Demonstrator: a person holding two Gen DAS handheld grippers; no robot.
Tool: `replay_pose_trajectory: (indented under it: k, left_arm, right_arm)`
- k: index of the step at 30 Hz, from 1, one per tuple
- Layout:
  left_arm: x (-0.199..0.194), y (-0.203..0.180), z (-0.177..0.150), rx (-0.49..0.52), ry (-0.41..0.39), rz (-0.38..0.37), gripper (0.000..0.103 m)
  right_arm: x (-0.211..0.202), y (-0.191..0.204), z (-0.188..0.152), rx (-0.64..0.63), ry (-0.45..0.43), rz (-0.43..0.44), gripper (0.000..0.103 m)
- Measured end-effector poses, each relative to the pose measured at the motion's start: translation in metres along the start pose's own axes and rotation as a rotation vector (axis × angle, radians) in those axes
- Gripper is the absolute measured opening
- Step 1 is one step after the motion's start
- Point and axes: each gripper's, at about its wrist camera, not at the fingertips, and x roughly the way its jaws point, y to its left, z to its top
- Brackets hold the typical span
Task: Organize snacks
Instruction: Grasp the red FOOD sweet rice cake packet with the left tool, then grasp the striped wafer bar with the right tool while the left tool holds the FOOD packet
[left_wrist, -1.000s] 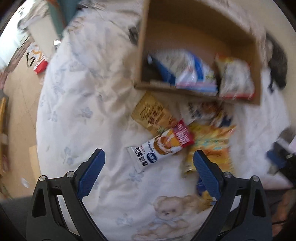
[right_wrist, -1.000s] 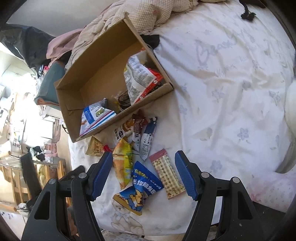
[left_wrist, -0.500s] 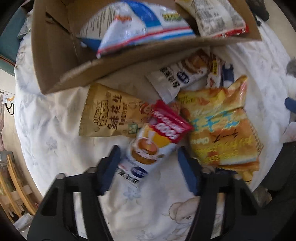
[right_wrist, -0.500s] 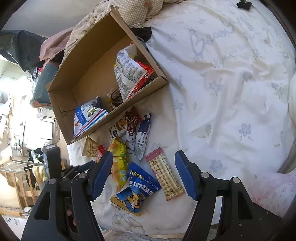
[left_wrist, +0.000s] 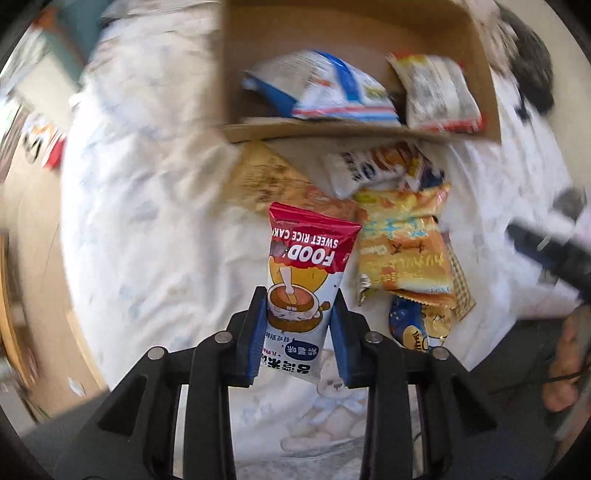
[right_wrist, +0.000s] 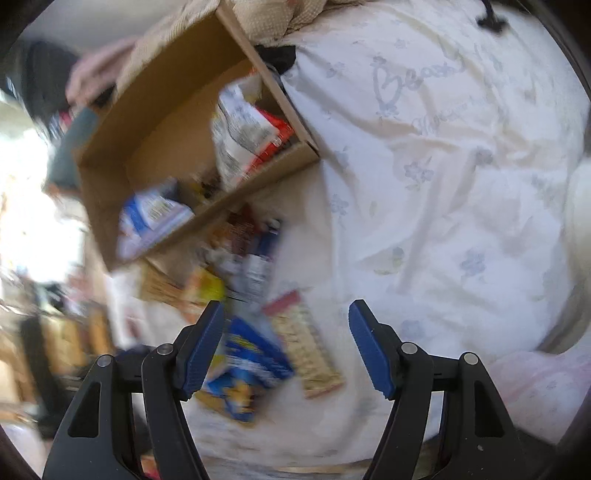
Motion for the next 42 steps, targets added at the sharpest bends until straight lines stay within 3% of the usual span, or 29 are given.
replay_pose_trajectory:
  k: [3, 6, 11, 21, 22, 23, 31, 36, 39, 42]
  left_arm:
    - [-0.009, 0.027, -0.009, -0.123, -0.014, -0.031, 0.028]
    - [-0.014, 0.037, -0.015, -0.170, -0.047, -0.022, 0.028]
    - [-0.022, 0.032, -0.013, -0.174, -0.108, -0.008, 0.028]
    - [-0.019, 0.023, -0.006, -0.179, -0.113, -0.038, 0.028]
    - [-0.019, 0.024, -0.006, -0.181, -0.113, -0.042, 0.028]
    - [-0.019, 0.024, -0.006, -0.185, -0.112, -0.046, 0.028]
    - [-0.024, 0.037, -0.010, -0.218, -0.139, -0.029, 0.028]
    - [-0.022, 0.045, -0.012, -0.234, -0.148, 0.009, 0.028]
    - [-0.019, 0.049, -0.012, -0.248, -0.148, 0.024, 0.028]
    - [-0.019, 0.049, -0.012, -0.249, -0.160, 0.037, 0.028]
  right_arm:
    - [0.020, 0.004, -0.004, -0.035, 0.077, -0.024, 0.061]
    - [0.033, 0.011, -0.008, -0.086, 0.114, -0.065, 0.055]
    - [0.052, 0.023, -0.013, -0.158, 0.167, -0.114, 0.043]
    - [0.076, 0.047, -0.030, -0.313, 0.210, -0.247, 0.040]
    - [0.076, 0.049, -0.032, -0.327, 0.209, -0.259, 0.028]
    - [0.075, 0.049, -0.032, -0.329, 0.206, -0.260, 0.029]
    - [0.025, 0.036, -0.027, -0.223, 0.072, -0.155, 0.028]
    - [-0.013, 0.035, -0.025, -0.174, -0.040, -0.007, 0.028]
    - [-0.032, 0.047, -0.022, -0.194, -0.115, 0.082, 0.029]
    - [-0.044, 0.052, -0.016, -0.226, -0.169, 0.118, 0.029]
